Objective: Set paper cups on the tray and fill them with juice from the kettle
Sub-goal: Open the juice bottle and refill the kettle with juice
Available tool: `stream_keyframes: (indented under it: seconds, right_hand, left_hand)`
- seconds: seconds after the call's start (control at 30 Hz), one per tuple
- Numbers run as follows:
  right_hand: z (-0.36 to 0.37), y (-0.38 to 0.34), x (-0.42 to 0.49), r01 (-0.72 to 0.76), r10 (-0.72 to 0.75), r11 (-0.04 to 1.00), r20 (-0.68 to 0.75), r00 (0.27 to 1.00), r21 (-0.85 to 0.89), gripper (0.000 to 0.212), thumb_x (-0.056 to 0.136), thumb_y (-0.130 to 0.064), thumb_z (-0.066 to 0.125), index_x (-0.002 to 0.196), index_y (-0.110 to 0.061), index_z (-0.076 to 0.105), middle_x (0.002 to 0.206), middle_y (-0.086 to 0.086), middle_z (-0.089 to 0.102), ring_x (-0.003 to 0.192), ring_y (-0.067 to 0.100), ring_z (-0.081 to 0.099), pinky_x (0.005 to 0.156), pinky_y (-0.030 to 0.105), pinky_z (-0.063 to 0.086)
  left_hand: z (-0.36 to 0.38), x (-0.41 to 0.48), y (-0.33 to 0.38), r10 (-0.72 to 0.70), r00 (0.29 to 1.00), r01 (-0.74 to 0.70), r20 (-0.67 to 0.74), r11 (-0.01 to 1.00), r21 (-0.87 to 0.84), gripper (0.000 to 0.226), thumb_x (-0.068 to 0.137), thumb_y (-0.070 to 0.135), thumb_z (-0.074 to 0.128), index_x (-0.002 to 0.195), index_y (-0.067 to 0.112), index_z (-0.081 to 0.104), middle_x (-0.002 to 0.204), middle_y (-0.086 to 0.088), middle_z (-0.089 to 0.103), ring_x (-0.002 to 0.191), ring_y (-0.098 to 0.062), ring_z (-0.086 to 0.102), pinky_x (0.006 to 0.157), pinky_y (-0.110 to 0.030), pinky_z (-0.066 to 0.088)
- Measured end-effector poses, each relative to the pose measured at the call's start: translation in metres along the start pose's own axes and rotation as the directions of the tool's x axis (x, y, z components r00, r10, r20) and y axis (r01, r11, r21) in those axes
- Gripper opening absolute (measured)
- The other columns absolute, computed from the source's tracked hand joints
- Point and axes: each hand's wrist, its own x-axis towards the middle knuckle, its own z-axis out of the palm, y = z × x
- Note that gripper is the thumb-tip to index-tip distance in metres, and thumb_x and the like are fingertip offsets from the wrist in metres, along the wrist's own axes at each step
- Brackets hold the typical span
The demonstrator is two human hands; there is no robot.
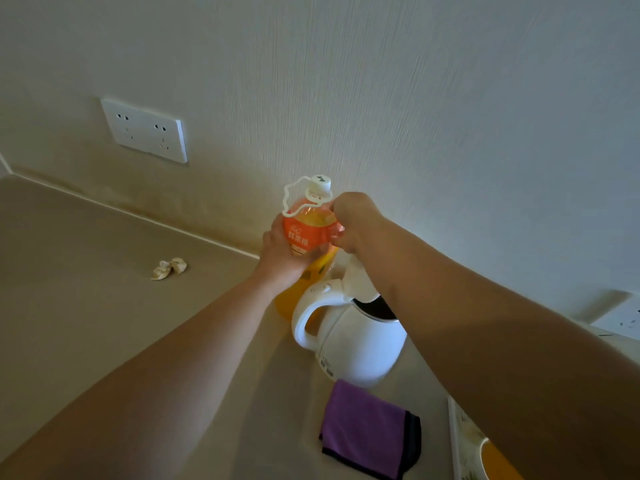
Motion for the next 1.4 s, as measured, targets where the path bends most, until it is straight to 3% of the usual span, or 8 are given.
stream_keyframes:
  seconds: [0.1,0.53,0.7,0.83,0.97,1.07,1.2,1.4]
  right_hand:
    - [-0.013,-0.007,0.005,0.039,-0.040,0.999,0.069,0.997,0.016,0.034,0.094,-0.001,0.047,0.128,0.001,0.051,0.110,0.013,0.050,0.103,0.028,0.054,0.097,0.040,0.048]
    - [-0.027,-0.001,0.011,0.122,-0.122,0.989,-0.004,0.992,-0.085,0.017,0.094,-0.001,0.049,0.108,0.002,0.058,0.104,0.018,0.059,0.112,0.030,0.056,0.098,0.043,0.049]
    - [-0.031,-0.006,-0.006,0.242,-0.244,0.945,0.021,0.970,-0.218,0.035,0.097,-0.008,0.045,0.130,0.002,0.051,0.132,0.019,0.054,0.120,0.031,0.053,0.093,0.030,0.045]
    - [-0.038,0.012,-0.031,0.521,-0.539,0.594,0.177,0.823,-0.614,0.036,0.097,-0.020,0.042,0.130,-0.018,0.056,0.128,0.005,0.057,0.113,0.020,0.054,0.090,0.028,0.044]
    - [-0.044,0.049,-0.043,0.508,-0.595,0.073,0.371,0.713,-0.858,0.033,0.096,-0.031,0.041,0.123,-0.027,0.059,0.118,0.001,0.062,0.107,0.022,0.056,0.089,0.035,0.045]
    - [-0.052,0.074,-0.047,0.411,-0.589,-0.152,0.416,0.692,-0.899,0.038,0.099,-0.039,0.034,0.124,-0.025,0.058,0.122,0.000,0.061,0.120,0.022,0.048,0.110,0.037,0.025]
    - [-0.063,0.109,-0.050,0.374,-0.535,-0.102,0.368,0.761,-0.922,0.052,0.100,-0.048,0.021,0.146,-0.026,0.033,0.156,-0.002,0.027,0.147,0.020,0.011,0.117,0.043,-0.008]
    - [-0.064,0.149,-0.043,0.396,-0.434,0.170,0.292,0.852,-0.902,0.064,0.098,-0.053,0.013,0.153,-0.022,0.001,0.160,0.002,-0.011,0.147,0.019,-0.012,0.117,0.040,-0.010]
  left_hand:
    - [0.008,0.010,-0.002,-0.003,1.000,0.002,-0.026,1.000,-0.023,0.107,0.045,0.076,0.077,0.134,0.032,0.038,0.124,-0.001,0.055,0.110,-0.021,0.058,0.091,-0.047,0.052]
    - [0.034,0.022,0.019,-0.086,0.995,0.086,-0.058,0.996,0.001,0.099,0.064,0.039,0.086,0.142,0.016,0.030,0.136,-0.011,0.042,0.120,-0.027,0.049,0.094,-0.037,0.044]
    - [0.022,0.006,0.019,-0.152,0.988,0.154,0.024,0.984,-0.091,0.092,0.079,0.033,0.077,0.149,0.016,0.020,0.144,-0.009,0.042,0.128,-0.027,0.046,0.098,-0.037,0.043]
    - [0.016,-0.037,0.021,-0.209,0.965,0.226,0.158,0.970,-0.092,0.044,0.096,0.030,0.054,0.136,0.018,0.041,0.127,0.001,0.051,0.088,-0.009,0.062,0.065,-0.014,0.046]
    - [0.018,-0.072,0.015,-0.166,0.938,0.154,0.303,0.986,0.064,0.040,0.088,0.023,0.060,0.127,0.024,0.049,0.112,0.006,0.059,0.104,-0.014,0.056,0.075,-0.025,0.042]
    - [0.017,-0.079,0.010,-0.127,0.949,0.088,0.289,0.986,0.145,0.038,0.083,0.022,0.067,0.118,0.024,0.052,0.104,0.005,0.062,0.097,-0.015,0.060,0.077,-0.027,0.046]
    - [0.009,-0.081,-0.001,-0.083,0.960,0.003,0.267,0.958,0.287,0.036,0.086,0.030,0.067,0.117,0.019,0.054,0.105,0.000,0.063,0.097,-0.019,0.059,0.080,-0.033,0.046]
    - [0.004,-0.087,-0.007,-0.056,0.968,-0.009,0.246,0.966,0.258,0.037,0.085,0.028,0.069,0.119,0.019,0.058,0.106,0.000,0.065,0.098,-0.019,0.060,0.085,-0.036,0.049]
